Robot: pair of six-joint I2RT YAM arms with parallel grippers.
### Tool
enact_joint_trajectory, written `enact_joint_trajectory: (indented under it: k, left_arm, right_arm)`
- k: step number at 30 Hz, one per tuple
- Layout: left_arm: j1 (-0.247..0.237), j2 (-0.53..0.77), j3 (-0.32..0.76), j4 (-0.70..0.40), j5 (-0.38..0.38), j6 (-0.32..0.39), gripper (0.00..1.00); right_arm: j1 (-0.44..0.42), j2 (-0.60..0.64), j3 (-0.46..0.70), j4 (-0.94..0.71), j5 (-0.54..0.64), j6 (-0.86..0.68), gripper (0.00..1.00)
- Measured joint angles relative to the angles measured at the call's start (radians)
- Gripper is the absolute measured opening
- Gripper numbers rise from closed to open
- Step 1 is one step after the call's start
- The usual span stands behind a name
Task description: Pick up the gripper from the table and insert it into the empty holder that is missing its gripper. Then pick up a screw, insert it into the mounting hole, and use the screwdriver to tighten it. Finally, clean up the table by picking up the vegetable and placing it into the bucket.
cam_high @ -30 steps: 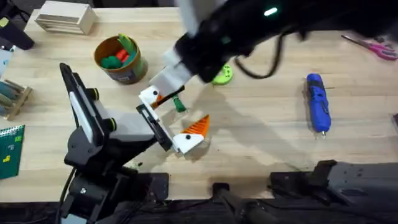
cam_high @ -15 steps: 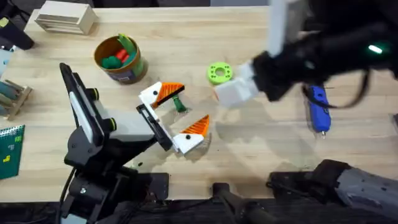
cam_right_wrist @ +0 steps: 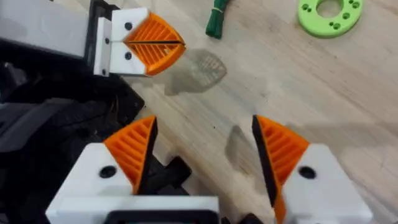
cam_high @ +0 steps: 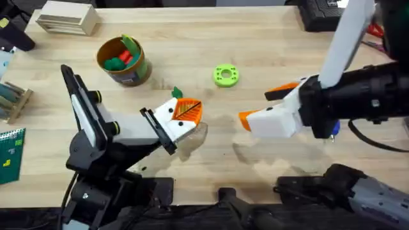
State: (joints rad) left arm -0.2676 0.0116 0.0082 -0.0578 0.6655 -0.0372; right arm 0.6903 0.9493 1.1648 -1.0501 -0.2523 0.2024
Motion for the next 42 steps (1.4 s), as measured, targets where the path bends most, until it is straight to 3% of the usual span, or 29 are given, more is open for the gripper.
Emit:
enact_joint_trajectory:
  k: [13, 14, 15, 23, 28, 35, 42]
  left_arm:
    - [0.000, 0.000, 0.000, 0.000, 0.000, 0.000, 0.013]
    - [0.000, 0.000, 0.000, 0.000, 0.000, 0.000, 0.013]
    - [0.000, 0.000, 0.000, 0.000, 0.000, 0.000, 0.013]
    - [0.000, 0.000, 0.000, 0.000, 0.000, 0.000, 0.013]
    - [0.000, 0.000, 0.000, 0.000, 0.000, 0.000, 0.013]
    - [0.000, 0.000, 0.000, 0.000, 0.000, 0.000, 0.013]
    - [0.000, 0.000, 0.000, 0.000, 0.000, 0.000, 0.013]
  right_arm:
    - [-0.037, 0.042, -0.002, 0.002, 0.010, 0.003, 0.875]
    - [-0.064, 0.045, -0.002, 0.002, 0.014, 0.001, 0.875]
    - [-0.171, 0.073, -0.002, 0.003, 0.025, -0.024, 0.875]
    - [-0.554, 0.205, -0.002, 0.032, 0.039, -0.149, 0.875]
    - [-0.740, 0.279, -0.002, 0.077, 0.039, -0.235, 0.875]
    - [-0.841, 0.393, -0.002, 0.090, 0.054, -0.378, 0.875]
    - [-0.916, 0.533, -0.002, 0.158, 0.157, -0.461, 0.875]
